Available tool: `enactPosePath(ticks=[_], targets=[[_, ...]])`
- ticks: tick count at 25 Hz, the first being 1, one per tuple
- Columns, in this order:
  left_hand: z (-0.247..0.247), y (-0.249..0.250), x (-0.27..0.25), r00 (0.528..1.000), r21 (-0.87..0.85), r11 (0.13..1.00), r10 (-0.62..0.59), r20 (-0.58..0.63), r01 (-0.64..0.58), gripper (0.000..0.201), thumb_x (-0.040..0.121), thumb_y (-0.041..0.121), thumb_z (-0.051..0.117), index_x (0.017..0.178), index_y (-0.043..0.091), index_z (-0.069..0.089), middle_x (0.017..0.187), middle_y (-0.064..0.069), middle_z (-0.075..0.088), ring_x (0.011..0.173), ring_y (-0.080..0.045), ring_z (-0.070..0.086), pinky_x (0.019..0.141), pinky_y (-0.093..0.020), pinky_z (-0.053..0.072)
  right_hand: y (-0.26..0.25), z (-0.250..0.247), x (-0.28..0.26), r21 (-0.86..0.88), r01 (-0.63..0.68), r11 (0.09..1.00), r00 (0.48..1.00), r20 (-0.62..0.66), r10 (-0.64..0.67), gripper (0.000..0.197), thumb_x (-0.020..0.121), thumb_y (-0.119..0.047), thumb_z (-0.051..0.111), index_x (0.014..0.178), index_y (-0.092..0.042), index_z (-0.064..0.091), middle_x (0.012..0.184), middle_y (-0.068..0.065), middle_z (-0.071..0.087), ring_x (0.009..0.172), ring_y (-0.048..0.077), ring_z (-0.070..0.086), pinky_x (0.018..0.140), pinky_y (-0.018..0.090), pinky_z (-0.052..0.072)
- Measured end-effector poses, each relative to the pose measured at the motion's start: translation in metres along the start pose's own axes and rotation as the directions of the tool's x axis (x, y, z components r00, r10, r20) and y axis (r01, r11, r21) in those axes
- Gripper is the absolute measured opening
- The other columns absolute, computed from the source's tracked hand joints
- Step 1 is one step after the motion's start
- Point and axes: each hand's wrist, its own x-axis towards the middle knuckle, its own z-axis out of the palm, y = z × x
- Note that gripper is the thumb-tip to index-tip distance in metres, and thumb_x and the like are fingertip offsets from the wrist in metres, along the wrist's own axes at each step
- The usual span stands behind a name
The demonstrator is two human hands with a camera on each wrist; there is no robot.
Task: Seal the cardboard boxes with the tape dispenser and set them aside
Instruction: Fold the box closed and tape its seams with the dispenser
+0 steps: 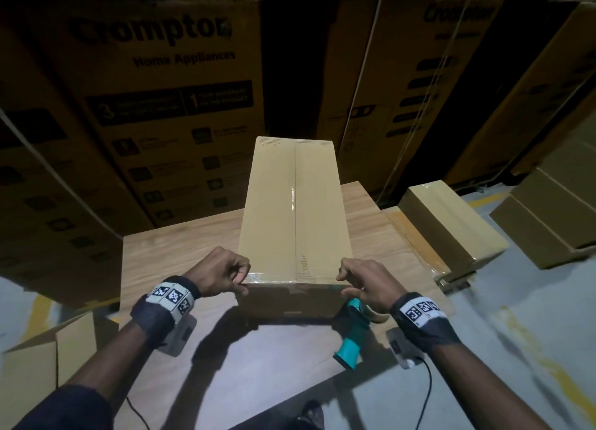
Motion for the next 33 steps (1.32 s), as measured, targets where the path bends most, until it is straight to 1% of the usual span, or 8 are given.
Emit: enactPosePath(ticks=[8, 10, 13, 18, 24, 27, 31, 33], targets=[[0.012, 0.018, -0.053, 0.990, -0.079, 0.991, -0.101, 0.093, 0.109, 0.041, 0.064, 0.048, 0.092, 0.068, 0.020, 0.062, 0.064, -0.001, 0.066, 0.058, -0.015, 0.058, 0.056, -0.027, 0.045, -0.013, 0.006, -0.035, 0.196, -0.018, 0.980, 0.994, 0.110, -0.004, 0.040, 0.071, -0.031, 0.091, 0.091, -0.040, 0.058, 0.095, -0.013, 0.062, 0.086, 0.005, 0.057, 0.075, 0.024, 0.051], [0.010, 0.018, -0.059, 0.966, -0.192, 0.967, -0.200, -0.161, 0.168, 0.039, 0.066, 0.048, 0.091, 0.068, 0.020, 0.065, 0.064, 0.001, 0.065, 0.059, -0.014, 0.055, 0.056, -0.028, 0.043, -0.014, 0.006, -0.039, 0.379, -0.045, 0.924, 0.999, 0.024, 0.039, 0.044, 0.063, -0.039, 0.094, 0.098, -0.036, 0.066, 0.095, -0.004, 0.066, 0.086, 0.009, 0.059, 0.075, 0.022, 0.051], [0.007, 0.011, -0.051, 0.804, -0.407, 0.889, -0.395, -0.444, 0.212, 0.031, 0.077, 0.041, 0.086, 0.083, 0.016, 0.068, 0.079, -0.001, 0.068, 0.073, -0.018, 0.062, 0.066, -0.031, 0.047, -0.008, 0.006, -0.026, 0.462, -0.068, 0.884, 0.981, -0.129, 0.142, 0.067, 0.059, -0.045, 0.094, 0.116, -0.036, 0.061, 0.107, -0.011, 0.063, 0.089, 0.007, 0.060, 0.076, 0.023, 0.055], [0.027, 0.004, -0.041, 0.817, -0.583, 0.712, -0.561, -0.136, 0.392, 0.081, 0.078, 0.079, 0.064, 0.134, 0.024, 0.049, 0.131, 0.002, 0.059, 0.115, -0.018, 0.057, 0.091, -0.037, 0.048, 0.014, 0.031, -0.022, 0.555, -0.191, 0.810, 0.981, 0.072, 0.183, 0.112, 0.061, -0.061, 0.091, 0.148, -0.055, 0.020, 0.143, -0.023, 0.039, 0.122, 0.002, 0.049, 0.096, 0.031, 0.045], [0.024, 0.010, -0.008, 0.789, -0.813, 0.410, -0.607, 0.095, 0.413, 0.079, 0.093, 0.072, 0.052, 0.154, 0.026, 0.034, 0.158, 0.004, 0.037, 0.142, -0.025, 0.036, 0.119, -0.055, 0.026, -0.003, 0.039, 0.024, 0.857, -0.386, 0.340, 0.894, 0.257, 0.367, 0.094, 0.083, -0.061, 0.077, 0.157, -0.029, 0.027, 0.153, -0.003, 0.049, 0.136, 0.016, 0.051, 0.111, 0.042, 0.042], [0.038, 0.023, -0.001, 0.820, -0.865, 0.380, -0.568, 0.063, 0.329, 0.081, 0.091, 0.064, 0.062, 0.156, 0.022, 0.034, 0.156, 0.003, 0.043, 0.147, -0.022, 0.036, 0.114, -0.041, 0.028, -0.026, 0.031, 0.042, 0.856, -0.407, 0.320, 0.887, 0.287, 0.361, 0.091, 0.082, -0.058, 0.080, 0.154, -0.023, 0.037, 0.147, -0.008, 0.056, 0.133, 0.008, 0.053, 0.119, 0.034, 0.032], [0.041, 0.026, -0.002, 0.796, -0.867, 0.379, -0.604, 0.033, 0.324, 0.078, 0.094, 0.063, 0.058, 0.157, 0.024, 0.033, 0.158, 0.000, 0.042, 0.146, -0.026, 0.037, 0.118, -0.046, 0.025, -0.034, 0.023, 0.063, 0.820, -0.436, 0.371, 0.870, 0.278, 0.408, 0.098, 0.085, -0.076, 0.063, 0.161, -0.025, 0.027, 0.164, -0.012, 0.021, 0.154, 0.013, 0.015, 0.127, 0.039, 0.006], [0.035, 0.028, -0.002, 0.795, -0.878, 0.371, -0.606, 0.017, 0.301, 0.067, 0.099, 0.059, 0.054, 0.154, 0.025, 0.038, 0.156, -0.001, 0.045, 0.146, -0.026, 0.038, 0.117, -0.044, 0.025, -0.021, 0.035, 0.077, 0.805, -0.456, 0.380, 0.863, 0.295, 0.411, 0.123, 0.066, -0.088, 0.070, 0.162, -0.028, 0.023, 0.170, -0.010, 0.009, 0.155, 0.013, 0.010, 0.127, 0.043, 0.005]])
